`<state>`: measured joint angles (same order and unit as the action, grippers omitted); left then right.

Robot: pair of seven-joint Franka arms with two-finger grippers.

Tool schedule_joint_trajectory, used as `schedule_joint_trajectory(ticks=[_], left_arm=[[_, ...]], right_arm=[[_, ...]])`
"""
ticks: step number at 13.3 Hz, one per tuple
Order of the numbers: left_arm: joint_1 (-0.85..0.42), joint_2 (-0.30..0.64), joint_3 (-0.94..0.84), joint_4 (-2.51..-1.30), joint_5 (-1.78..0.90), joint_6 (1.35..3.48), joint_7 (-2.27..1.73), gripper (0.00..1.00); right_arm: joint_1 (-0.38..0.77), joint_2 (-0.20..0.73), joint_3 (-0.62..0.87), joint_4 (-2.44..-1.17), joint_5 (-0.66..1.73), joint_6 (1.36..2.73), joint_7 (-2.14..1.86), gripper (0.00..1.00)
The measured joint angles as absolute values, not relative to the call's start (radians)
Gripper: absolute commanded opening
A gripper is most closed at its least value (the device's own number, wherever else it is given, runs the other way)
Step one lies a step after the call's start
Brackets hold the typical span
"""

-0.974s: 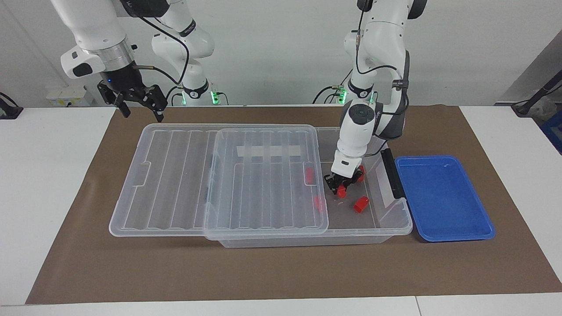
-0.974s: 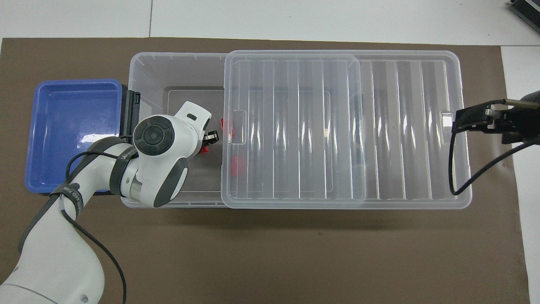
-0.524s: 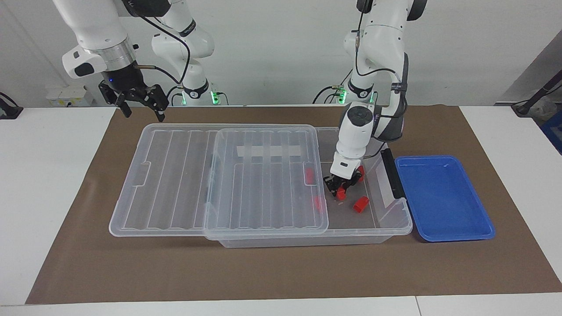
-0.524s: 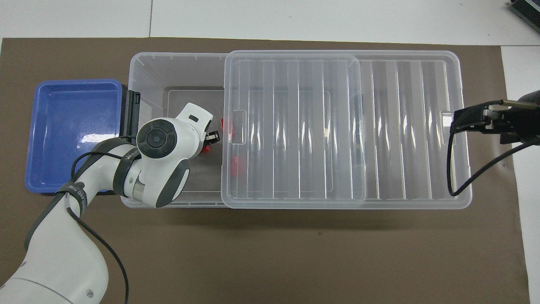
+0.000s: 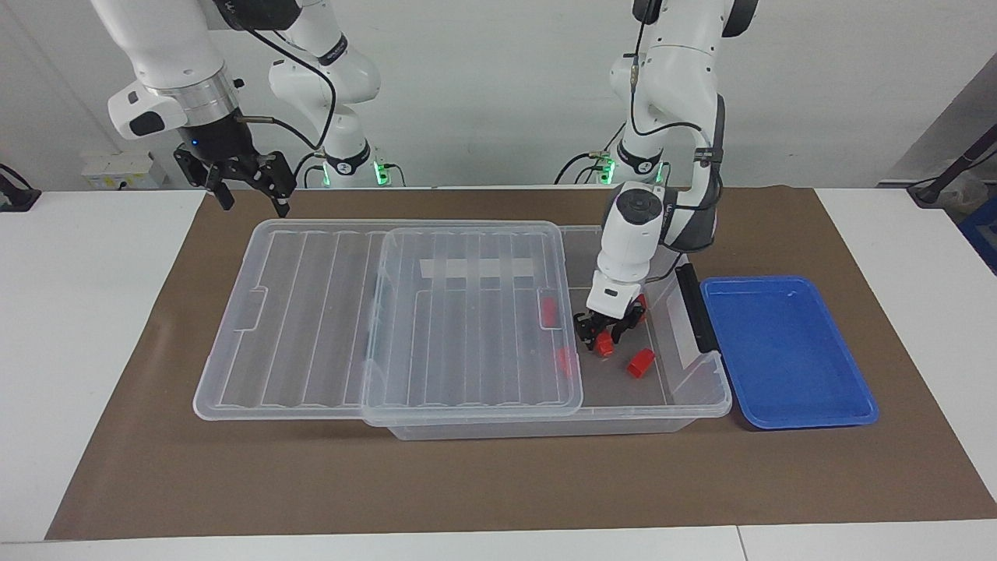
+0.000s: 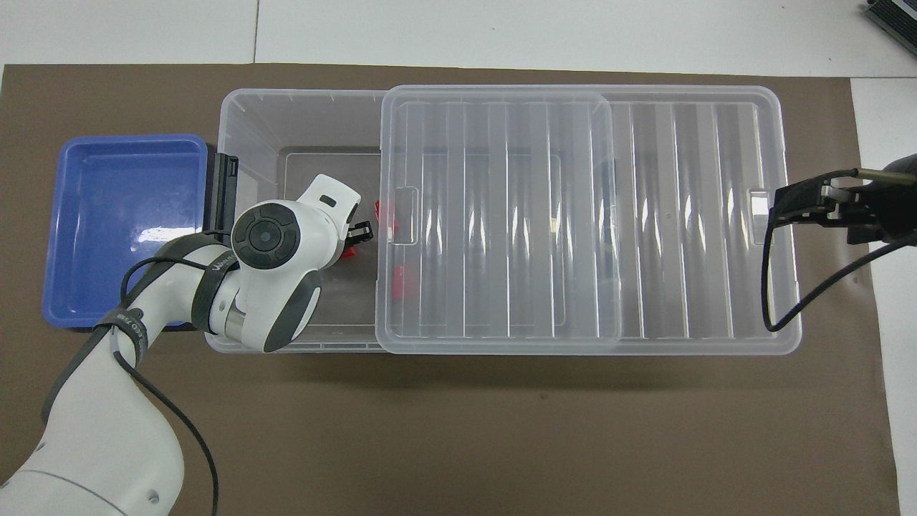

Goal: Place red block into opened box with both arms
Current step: 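Withdraw the left gripper over the tray while the right gripper reaches the lid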

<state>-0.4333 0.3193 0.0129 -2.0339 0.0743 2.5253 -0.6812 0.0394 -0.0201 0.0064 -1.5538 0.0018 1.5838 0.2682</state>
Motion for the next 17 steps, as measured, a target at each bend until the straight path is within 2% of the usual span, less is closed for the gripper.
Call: schedule_joint_trajectory(ticks=[5, 9, 13, 15, 17], left_arm=[[-0.434, 0.319, 0.012, -2.018, 0.074, 2.510, -0.681, 0.58], [-0.434, 0.308, 0.014, -1.890, 0.074, 2.321, -0.681, 0.58], [-0.421, 0.259, 0.026, -1.730, 0.074, 2.042, -0.635, 0.58], [-0.383, 0.230, 0.030, -1.652, 0.071, 1.920, -0.551, 0.60], [-0.324, 0.193, 0.038, -1.602, 0.061, 1.846, -0.474, 0.71]], right_arm=[[0.011, -0.020, 0.001, -1.586, 0.002, 1.643, 0.268, 0.00], [-0.061, -0.019, -0.001, -1.660, 0.002, 1.760, 0.207, 0.00], [-0.144, -0.010, -0.004, -1.787, 0.002, 1.910, 0.099, 0.00], [-0.168, 0.008, -0.005, -1.840, 0.002, 1.980, 0.067, 0.00], [-0.176, 0.034, -0.005, -1.864, 0.002, 2.032, 0.055, 0.00]])
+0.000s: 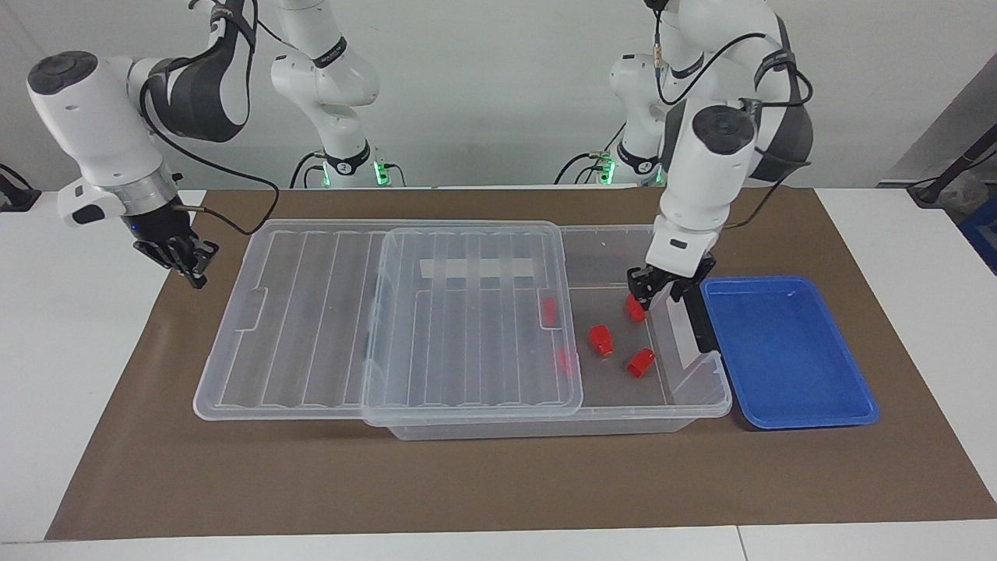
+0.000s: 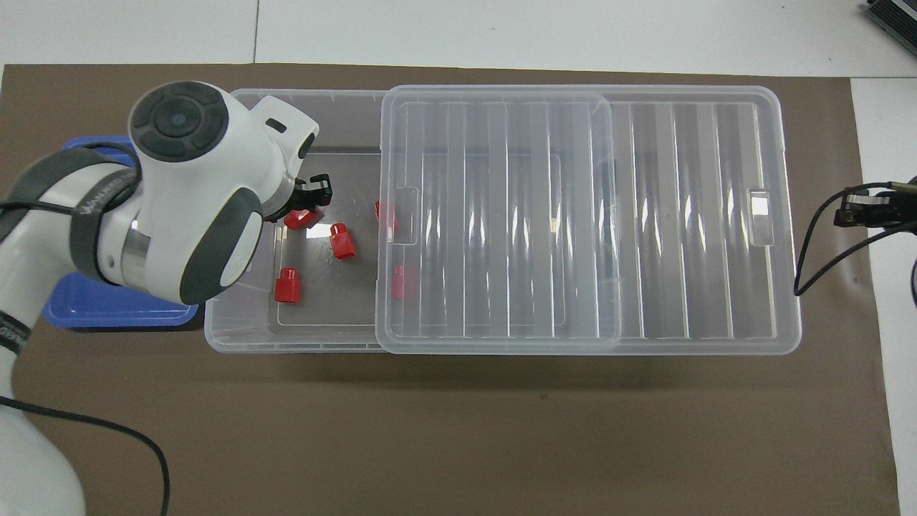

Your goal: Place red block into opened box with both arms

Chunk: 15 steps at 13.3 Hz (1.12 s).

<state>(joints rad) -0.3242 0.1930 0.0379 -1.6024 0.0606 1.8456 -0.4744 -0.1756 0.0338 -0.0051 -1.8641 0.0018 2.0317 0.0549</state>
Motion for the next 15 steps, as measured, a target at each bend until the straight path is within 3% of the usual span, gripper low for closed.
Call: schedule_joint_trajectory(ticks=[1, 2, 6, 11, 15], left_arm=[[-0.294, 0.170, 0.043, -1.590, 0.058, 1.819, -0.437, 0.95], [-0.264, 0.140, 0.046, -1.585, 0.056, 1.800, -0.398, 1.00], [-0.193, 0.048, 0.052, -1.591, 0.054, 1.757, -0.283, 1.00], [-0.146, 0.042, 0.054, -1.622, 0.054, 1.743, -0.255, 1.00], [-0.125, 0.014, 0.049, -1.621, 0.054, 1.616, -0.242, 1.00]], right_arm=[[-0.176, 0.049, -0.005, -1.869, 0.002, 2.053, 0.055, 0.00], [-0.176, 0.065, -0.005, -1.870, 0.002, 2.069, 0.054, 0.00], [-0.172, 0.090, 0.001, -1.871, 0.002, 2.092, 0.054, 0.00], [-0.137, 0.090, 0.005, -1.871, 0.002, 2.094, 0.054, 0.00], [-0.061, 0.095, 0.006, -1.872, 0.002, 2.137, 0.054, 0.00]])
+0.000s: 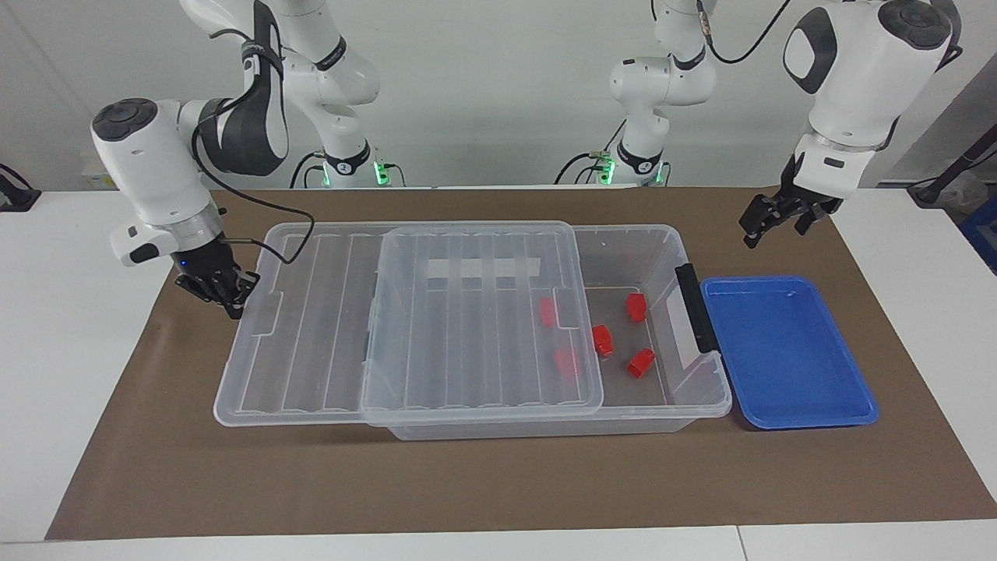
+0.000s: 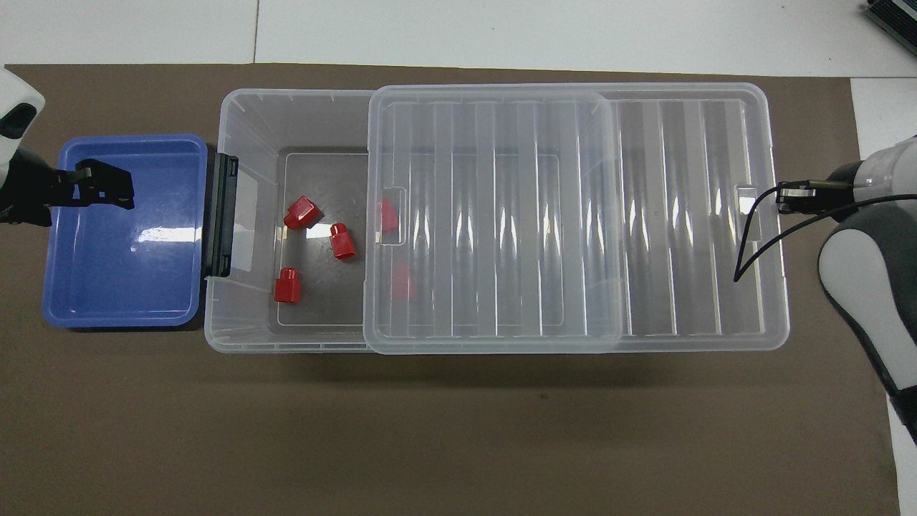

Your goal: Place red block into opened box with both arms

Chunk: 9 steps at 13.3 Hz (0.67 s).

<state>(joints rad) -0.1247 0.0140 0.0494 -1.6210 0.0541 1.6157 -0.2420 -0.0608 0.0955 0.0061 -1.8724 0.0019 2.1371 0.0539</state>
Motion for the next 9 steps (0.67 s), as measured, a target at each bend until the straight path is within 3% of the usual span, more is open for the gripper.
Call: schedule_joint_trajectory(ticks=[9], left_arm=[[-0.070, -0.105, -0.005, -1.676, 0.054, 1.595, -0.092, 1.00]], right_arm=[[0.093, 0.098, 0.007, -1.874, 0.002, 2.141, 0.089, 0.00]])
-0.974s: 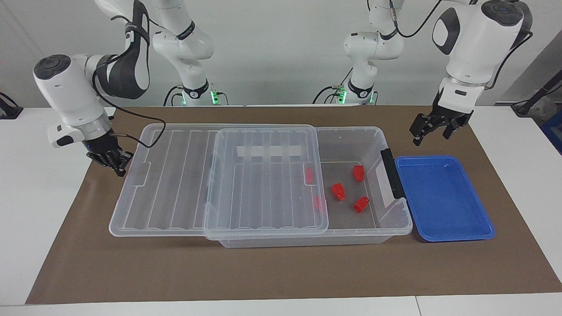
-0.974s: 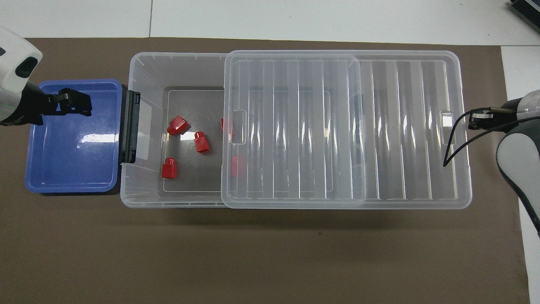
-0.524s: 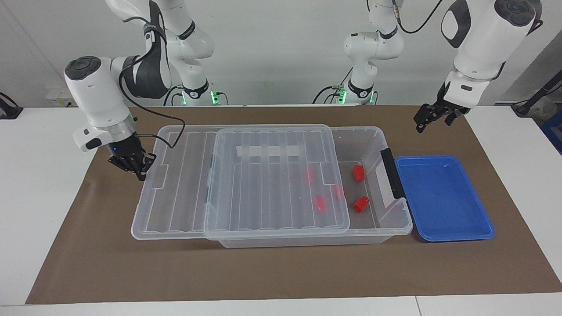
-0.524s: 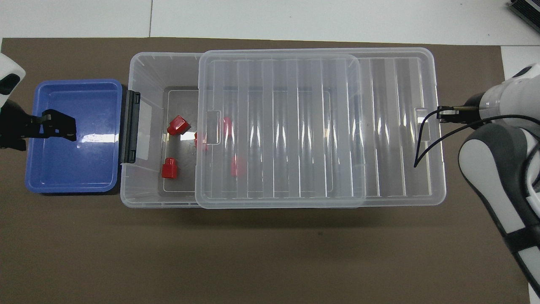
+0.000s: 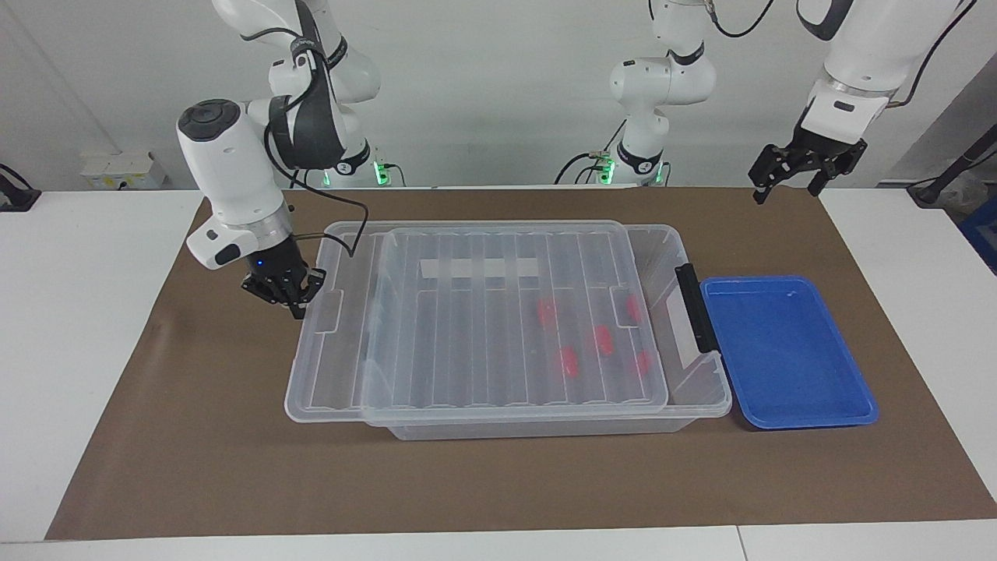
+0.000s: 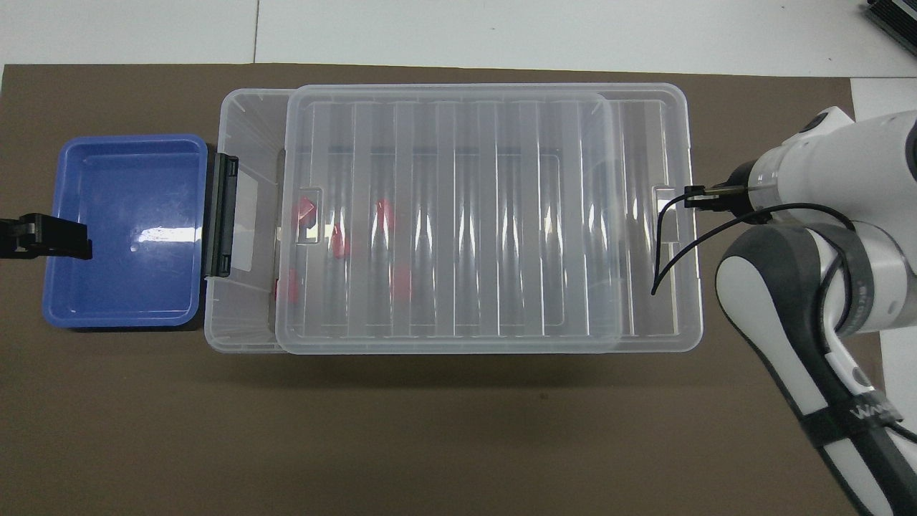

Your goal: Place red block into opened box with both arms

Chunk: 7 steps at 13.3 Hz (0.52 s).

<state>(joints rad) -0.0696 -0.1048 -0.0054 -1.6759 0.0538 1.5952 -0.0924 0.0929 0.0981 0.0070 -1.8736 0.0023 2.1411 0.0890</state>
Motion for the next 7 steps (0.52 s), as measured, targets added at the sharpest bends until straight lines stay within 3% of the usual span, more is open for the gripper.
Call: schedule_joint_trajectory(ticks=[7], left_arm=[[-0.095, -0.101, -0.033, -1.699, 0.054, 1.622, -0.092, 1.00]], right_arm=[[0.165, 0.098, 0.007, -1.874, 0.002, 2.141, 0.090, 0.00]])
